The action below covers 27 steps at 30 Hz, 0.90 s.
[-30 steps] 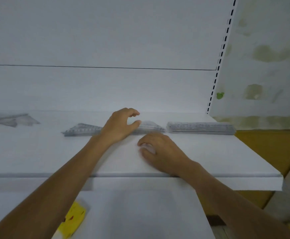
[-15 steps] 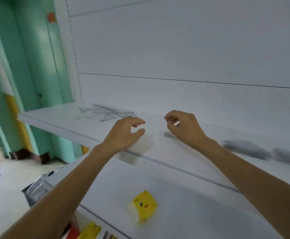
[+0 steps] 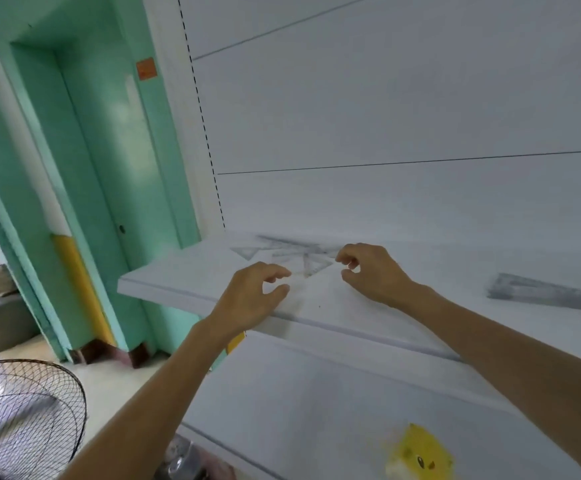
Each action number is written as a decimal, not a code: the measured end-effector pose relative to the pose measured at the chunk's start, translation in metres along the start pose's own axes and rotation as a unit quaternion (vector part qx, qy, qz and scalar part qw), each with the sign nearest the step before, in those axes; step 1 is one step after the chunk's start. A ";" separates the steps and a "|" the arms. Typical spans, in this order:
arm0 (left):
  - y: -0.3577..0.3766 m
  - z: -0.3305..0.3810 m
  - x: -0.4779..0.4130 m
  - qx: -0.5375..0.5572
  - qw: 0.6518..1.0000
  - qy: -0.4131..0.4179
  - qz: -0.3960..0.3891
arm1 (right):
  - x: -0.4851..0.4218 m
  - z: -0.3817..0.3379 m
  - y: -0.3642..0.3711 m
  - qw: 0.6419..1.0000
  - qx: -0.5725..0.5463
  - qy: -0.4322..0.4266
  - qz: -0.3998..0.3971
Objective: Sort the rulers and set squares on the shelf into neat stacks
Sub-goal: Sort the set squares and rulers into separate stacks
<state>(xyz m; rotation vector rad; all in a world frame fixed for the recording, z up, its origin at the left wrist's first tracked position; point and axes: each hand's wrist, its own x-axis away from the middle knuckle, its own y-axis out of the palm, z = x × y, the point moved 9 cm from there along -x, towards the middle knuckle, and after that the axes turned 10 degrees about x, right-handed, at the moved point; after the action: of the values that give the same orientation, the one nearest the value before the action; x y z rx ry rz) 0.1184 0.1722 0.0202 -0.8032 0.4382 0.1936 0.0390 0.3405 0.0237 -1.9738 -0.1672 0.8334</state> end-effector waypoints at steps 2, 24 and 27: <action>-0.011 -0.019 -0.004 0.003 1.000 0.007 -0.004 | -0.015 -0.006 0.013 1.000 0.011 0.003 -0.006; -0.025 -0.152 -0.165 0.027 0.999 0.022 -0.024 | -0.147 0.060 0.100 0.986 0.107 0.026 -0.124; -0.017 -0.164 -0.192 0.029 0.999 0.019 -0.026 | -0.148 0.069 0.107 0.983 0.121 0.024 -0.134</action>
<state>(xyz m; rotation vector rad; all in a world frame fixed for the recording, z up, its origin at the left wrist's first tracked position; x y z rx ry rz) -0.0978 0.0404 0.0177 -0.7612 0.4558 0.1171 -0.1392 0.2681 -0.0135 -1.6951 -0.2832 0.6004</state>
